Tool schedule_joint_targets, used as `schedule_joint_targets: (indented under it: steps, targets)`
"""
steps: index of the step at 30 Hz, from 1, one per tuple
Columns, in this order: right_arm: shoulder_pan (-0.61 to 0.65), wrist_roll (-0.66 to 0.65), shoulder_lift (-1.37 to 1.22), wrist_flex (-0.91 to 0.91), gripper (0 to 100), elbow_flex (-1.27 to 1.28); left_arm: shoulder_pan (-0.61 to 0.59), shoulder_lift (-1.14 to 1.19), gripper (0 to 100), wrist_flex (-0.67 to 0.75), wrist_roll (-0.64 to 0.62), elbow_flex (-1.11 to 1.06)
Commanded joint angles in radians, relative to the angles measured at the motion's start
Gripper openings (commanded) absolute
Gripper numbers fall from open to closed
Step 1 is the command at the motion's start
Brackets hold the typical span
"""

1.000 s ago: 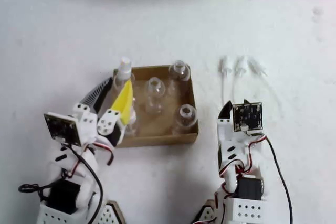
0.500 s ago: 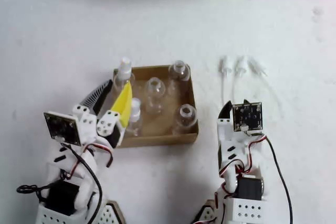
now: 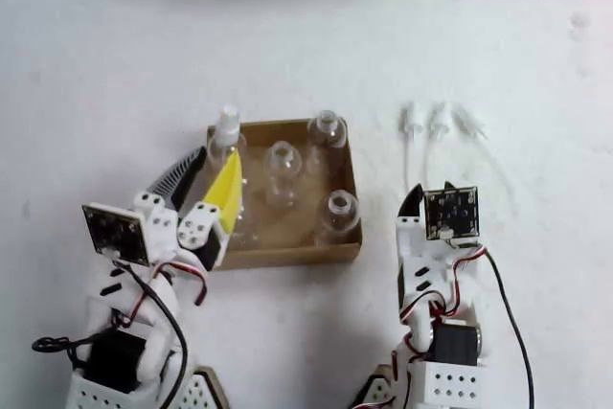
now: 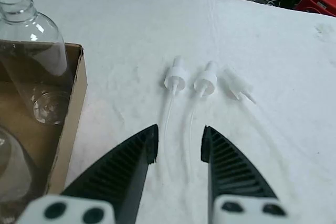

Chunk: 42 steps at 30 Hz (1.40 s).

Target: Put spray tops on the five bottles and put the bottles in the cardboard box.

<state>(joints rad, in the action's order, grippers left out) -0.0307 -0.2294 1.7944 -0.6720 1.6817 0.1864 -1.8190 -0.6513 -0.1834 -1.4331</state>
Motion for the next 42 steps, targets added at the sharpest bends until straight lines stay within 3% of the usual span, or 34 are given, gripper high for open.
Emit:
schedule_joint_targets:
  steps: [1, 7, 13, 26, 31, 37, 42]
  targets:
    - [0.005, -0.012, 0.007, 0.019, 11.9, 0.008, 0.001, -0.012, 14, 0.002, -0.012, 0.006]
    - [0.005, -0.012, 0.007, 0.019, 11.9, 0.008, -0.025, -0.012, 14, -0.018, -0.008, 0.155]
    - [0.005, -0.012, 0.007, 0.019, 11.9, 0.008, -0.127, -0.01, 14, -0.176, -0.006, 0.391]
    - [0.007, -0.012, 0.007, 0.019, 11.9, 0.008, -0.275, 0.008, 13, -0.229, 0.161, 0.359]
    - [0.007, -0.012, 0.007, 0.019, 11.9, 0.008, -0.36, 0.225, 13, -0.273, 0.166, 0.448]
    - [0.007, -0.012, 0.007, 0.019, 11.9, 0.008, -0.394, 0.622, 14, -0.514, 0.17, 0.713]
    - [0.007, -0.012, 0.007, 0.019, 11.9, 0.008, -0.449, 0.731, 14, -0.649, 0.166, 0.807]
